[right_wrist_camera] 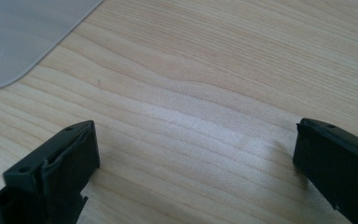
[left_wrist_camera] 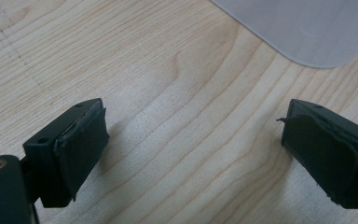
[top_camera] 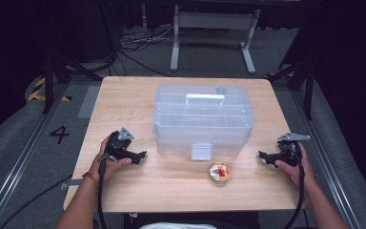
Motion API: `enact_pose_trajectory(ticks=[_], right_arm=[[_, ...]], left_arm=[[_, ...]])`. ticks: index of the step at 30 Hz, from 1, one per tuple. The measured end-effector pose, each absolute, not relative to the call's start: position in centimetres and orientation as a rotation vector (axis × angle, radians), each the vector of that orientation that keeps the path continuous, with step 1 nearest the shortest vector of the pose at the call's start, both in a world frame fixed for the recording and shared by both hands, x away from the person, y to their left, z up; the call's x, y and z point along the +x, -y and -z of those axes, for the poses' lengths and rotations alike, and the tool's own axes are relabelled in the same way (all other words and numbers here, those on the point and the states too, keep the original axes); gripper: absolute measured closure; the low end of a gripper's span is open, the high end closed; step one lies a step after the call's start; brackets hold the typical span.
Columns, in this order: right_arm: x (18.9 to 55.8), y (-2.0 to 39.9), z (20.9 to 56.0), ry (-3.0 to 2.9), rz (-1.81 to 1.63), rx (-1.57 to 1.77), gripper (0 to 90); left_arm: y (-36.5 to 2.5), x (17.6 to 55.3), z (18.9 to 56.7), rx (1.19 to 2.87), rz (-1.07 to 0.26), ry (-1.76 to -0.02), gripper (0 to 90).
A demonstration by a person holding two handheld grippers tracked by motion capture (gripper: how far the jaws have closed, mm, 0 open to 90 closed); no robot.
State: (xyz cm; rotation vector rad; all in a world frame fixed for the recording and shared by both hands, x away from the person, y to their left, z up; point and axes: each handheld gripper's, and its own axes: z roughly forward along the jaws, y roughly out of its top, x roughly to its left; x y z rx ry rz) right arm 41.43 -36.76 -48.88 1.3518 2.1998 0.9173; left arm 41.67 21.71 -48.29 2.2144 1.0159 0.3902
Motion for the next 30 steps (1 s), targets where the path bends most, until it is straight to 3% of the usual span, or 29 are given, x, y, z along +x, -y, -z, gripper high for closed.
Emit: enact_pose_trajectory(ticks=[20, 22, 25, 27, 28, 30], right_arm=[[41.4, 37.1, 48.8, -2.204, -0.904, 1.351, 0.9], [41.3, 37.2, 48.7, -2.194, -0.908, 1.351, 4.8], [41.0, 37.4, 48.5, -2.181, -0.939, 1.333, 20.7], [40.7, 37.4, 48.2, -2.158, -0.957, 1.335, 14.9], [40.4, 37.5, 47.9, -2.150, -0.988, 1.324, 18.6], [39.9, 37.5, 47.1, -2.128, -1.004, 1.288, 15.7]], left_arm=[[-21.7, 41.5, 48.3, 2.207, -0.389, -1.031, 7.1], [-21.7, 41.5, 48.3, 2.209, -0.388, -1.030, 7.1], [-21.7, 41.6, 48.3, 2.209, -0.387, -1.027, 6.9], [-21.7, 41.6, 48.3, 2.212, -0.390, -1.024, 6.6], [-21.7, 41.6, 48.3, 2.211, -0.389, -1.025, 6.6], [-21.7, 41.6, 48.3, 2.211, -0.389, -1.026, 6.6]])
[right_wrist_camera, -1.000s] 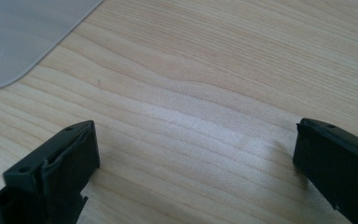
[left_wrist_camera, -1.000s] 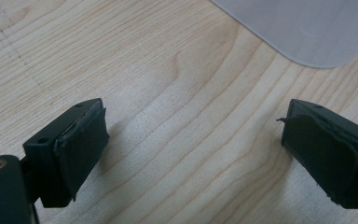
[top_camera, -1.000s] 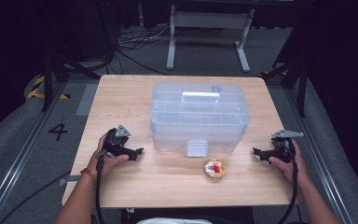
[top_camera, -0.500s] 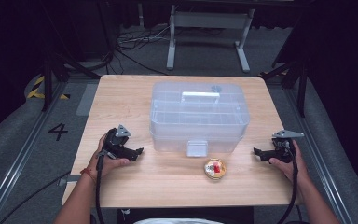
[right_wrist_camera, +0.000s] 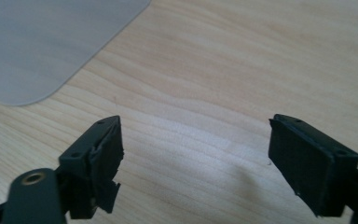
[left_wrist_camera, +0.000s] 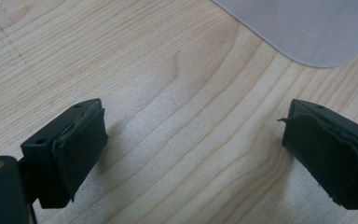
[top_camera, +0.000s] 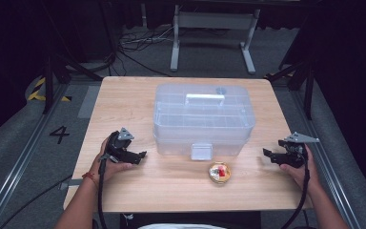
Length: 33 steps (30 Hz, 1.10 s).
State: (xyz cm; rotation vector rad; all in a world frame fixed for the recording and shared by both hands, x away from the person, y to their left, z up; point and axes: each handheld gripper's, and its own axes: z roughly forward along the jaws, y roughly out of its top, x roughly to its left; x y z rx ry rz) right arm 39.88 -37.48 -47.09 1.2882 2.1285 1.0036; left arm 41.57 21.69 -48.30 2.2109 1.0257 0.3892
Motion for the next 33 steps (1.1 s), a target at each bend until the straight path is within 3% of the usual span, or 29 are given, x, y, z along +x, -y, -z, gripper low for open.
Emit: enact_pose_trajectory(ticks=[33], right_arm=[[37.3, 35.6, 40.1, -2.052, -1.109, 1.035, 19.2]], left_arm=[[-21.7, 41.5, 48.3, 2.211, -0.391, -1.030, 6.6]])
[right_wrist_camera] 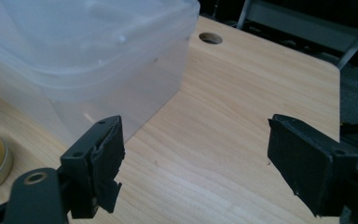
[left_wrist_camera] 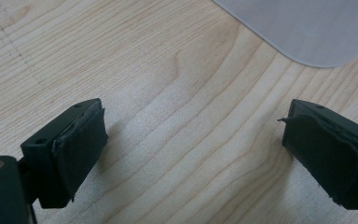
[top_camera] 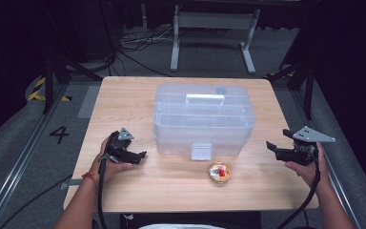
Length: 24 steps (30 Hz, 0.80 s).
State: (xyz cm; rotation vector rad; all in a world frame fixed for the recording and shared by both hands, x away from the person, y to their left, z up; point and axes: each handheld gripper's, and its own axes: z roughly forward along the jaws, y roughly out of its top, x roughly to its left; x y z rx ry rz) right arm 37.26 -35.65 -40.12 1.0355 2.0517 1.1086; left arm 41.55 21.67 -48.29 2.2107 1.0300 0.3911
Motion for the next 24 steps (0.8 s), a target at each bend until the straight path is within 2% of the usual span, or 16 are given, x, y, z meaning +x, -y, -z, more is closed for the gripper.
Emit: enact_pose_trajectory(ticks=[15, 24], right_arm=[[37.4, 35.0, 36.1, -2.049, -1.176, 0.975, 16.9], [38.0, 33.5, 34.0, -2.059, -1.173, 0.894, 19.1]], left_arm=[[-21.6, 41.5, 48.3, 2.207, -0.393, -1.042, 6.6], [-21.6, 41.5, 48.3, 2.207, -0.395, -1.039, 6.5]])
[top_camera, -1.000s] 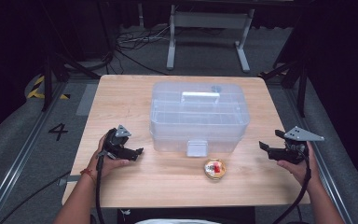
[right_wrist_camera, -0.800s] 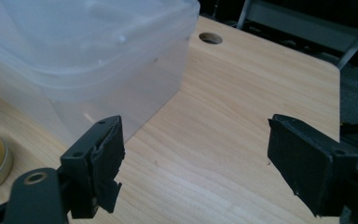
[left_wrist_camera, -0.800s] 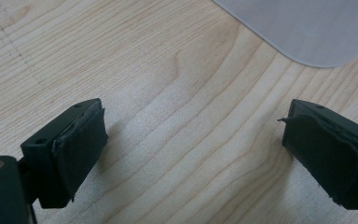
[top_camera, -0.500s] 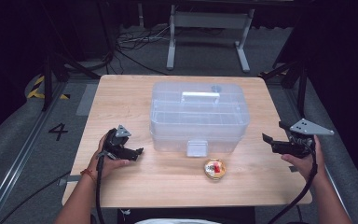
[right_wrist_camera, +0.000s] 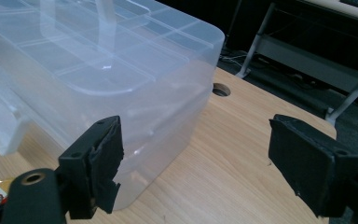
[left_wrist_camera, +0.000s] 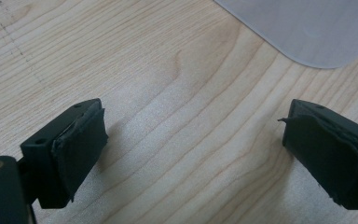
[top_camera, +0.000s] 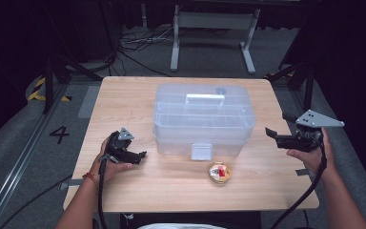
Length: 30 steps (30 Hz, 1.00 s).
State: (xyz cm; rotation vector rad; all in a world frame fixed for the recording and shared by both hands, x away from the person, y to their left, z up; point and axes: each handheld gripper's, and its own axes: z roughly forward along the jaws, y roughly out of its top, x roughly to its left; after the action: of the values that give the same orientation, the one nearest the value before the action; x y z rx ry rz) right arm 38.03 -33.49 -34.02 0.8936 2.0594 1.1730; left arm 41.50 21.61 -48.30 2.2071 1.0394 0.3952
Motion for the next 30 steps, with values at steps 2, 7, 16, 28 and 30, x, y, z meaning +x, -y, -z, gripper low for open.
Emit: enact_pose_trajectory(ticks=[2, 7, 16, 28, 30], right_arm=[[38.3, 33.0, 33.8, -2.065, -1.167, 0.881, 19.5], [38.9, 31.8, 32.9, -2.085, -1.177, 0.848, 20.2], [40.3, 29.9, 32.4, -2.106, -1.199, 0.829, 21.5], [41.9, 26.9, 32.0, -2.167, -1.182, 0.770, 22.9], [42.2, 26.5, 31.9, -2.177, -1.192, 0.762, 22.9]], left_arm=[[-21.6, 41.5, 48.3, 2.207, -0.395, -1.041, 6.5], [-21.6, 41.5, 48.3, 2.206, -0.396, -1.042, 6.5], [-21.6, 41.5, 48.3, 2.208, -0.398, -1.039, 6.5], [-21.6, 41.5, 48.3, 2.208, -0.398, -1.039, 6.5], [-21.6, 41.5, 48.3, 2.208, -0.398, -1.039, 6.5]])
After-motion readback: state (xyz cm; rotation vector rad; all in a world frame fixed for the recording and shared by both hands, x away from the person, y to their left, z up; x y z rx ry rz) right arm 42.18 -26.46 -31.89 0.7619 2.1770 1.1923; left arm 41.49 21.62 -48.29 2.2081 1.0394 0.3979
